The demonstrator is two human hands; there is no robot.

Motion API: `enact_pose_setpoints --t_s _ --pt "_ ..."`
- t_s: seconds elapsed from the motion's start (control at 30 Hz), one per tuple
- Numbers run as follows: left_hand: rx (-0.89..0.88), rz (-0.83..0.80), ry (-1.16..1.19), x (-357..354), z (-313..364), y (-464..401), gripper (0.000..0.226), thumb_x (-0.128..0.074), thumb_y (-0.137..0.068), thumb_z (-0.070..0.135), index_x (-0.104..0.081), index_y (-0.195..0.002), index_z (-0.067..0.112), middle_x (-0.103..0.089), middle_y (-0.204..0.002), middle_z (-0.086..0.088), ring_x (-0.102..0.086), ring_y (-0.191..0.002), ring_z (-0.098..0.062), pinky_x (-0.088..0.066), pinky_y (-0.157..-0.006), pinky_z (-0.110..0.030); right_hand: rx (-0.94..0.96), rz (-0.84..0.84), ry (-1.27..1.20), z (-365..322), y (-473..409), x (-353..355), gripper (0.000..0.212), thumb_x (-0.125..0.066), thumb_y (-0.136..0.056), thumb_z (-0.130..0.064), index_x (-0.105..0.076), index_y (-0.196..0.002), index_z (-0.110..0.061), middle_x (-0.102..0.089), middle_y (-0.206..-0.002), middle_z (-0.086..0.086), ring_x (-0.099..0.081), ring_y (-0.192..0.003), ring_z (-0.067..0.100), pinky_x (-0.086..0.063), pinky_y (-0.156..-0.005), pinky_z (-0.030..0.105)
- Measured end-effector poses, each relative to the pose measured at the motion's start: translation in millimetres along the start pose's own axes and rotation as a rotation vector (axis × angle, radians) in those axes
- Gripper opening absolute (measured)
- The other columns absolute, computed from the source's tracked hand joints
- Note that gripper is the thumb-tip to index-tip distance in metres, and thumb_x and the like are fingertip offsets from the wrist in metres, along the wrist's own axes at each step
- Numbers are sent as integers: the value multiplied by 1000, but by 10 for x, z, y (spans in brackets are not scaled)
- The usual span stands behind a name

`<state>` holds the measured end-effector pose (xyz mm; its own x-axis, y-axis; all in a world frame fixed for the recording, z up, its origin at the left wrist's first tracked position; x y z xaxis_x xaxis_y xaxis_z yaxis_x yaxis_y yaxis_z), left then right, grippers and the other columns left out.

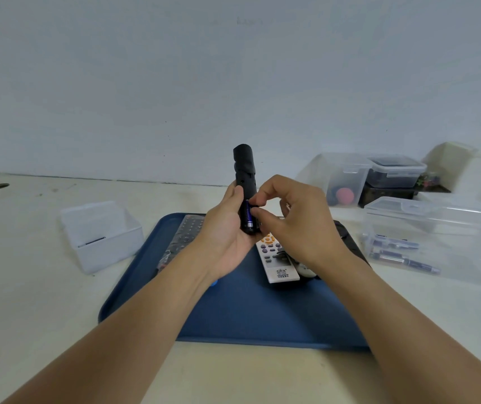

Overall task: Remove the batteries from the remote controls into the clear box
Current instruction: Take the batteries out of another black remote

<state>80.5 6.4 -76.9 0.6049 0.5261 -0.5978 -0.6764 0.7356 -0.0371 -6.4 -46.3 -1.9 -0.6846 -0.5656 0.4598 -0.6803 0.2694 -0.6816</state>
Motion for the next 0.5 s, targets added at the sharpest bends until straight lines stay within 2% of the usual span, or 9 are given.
enact_pose_setpoints --t_s 0.13,0.2,0.27,0.3,0.4,0.5 --pt "-20 -21 -34 -16 14 2 35 -33 -112 27 -59 -135 28 -64 -100 -2 -62 -72 -12 -58 -84 -35 34 6 11 -32 5 -7 19 -73 -79 2 -65 -82 -15 -64 -75 -12 -55 -59 -9 -35 -56 2" --pt "-34 -32 -62 -10 18 -3 35 -32 -112 25 -59 -134 30 -61 -97 -2 -54 -73 -13 -52 -95 -41 50 0 49 -48 18 -39 17 -74 -80 1 -66 -84 -14 -61 -74 -15 -54 -58 -9 -35 -53 2" --pt "-47 -44 -80 -11 19 -2 36 -31 -112 25 -58 -134 33 -58 -103 -3 -49 -79 -15 -47 -103 -45 60 10 107 -53 22 -60 15 -74 -80 -2 -67 -84 -15 -64 -75 -15 -54 -60 -9 -35 -54 4" --pt "-56 -42 -86 -7 24 -5 36 -31 -112 25 -58 -133 34 -58 -107 -4 -49 -82 -15 -48 -102 -43 60 15 134 -54 19 -69 14 -73 -81 -4 -67 -85 -16 -67 -78 -14 -56 -63 -9 -37 -57 6" --pt "-78 -26 -101 14 34 -23 37 -31 -112 25 -55 -139 33 -62 -106 0 -54 -83 -11 -54 -78 -30 46 2 161 -50 16 -115 12 -71 -85 -8 -67 -88 -19 -72 -85 -13 -66 -79 3 -50 -71 22" --pt "-91 -18 -97 26 38 -16 37 -32 -112 24 -54 -141 32 -63 -101 2 -57 -84 -11 -55 -71 -27 32 0 179 -60 18 -112 13 -71 -85 -8 -66 -89 -19 -71 -85 -11 -67 -83 10 -52 -76 30"
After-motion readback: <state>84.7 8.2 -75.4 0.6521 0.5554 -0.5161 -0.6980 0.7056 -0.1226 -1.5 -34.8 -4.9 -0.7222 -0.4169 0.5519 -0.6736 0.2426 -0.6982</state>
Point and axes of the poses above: each hand's wrist, its own y-axis away from the middle knuckle, its own x-axis out of the back of the hand, z = x × y, the point moved 10 cm from there along -y, towards the middle knuckle
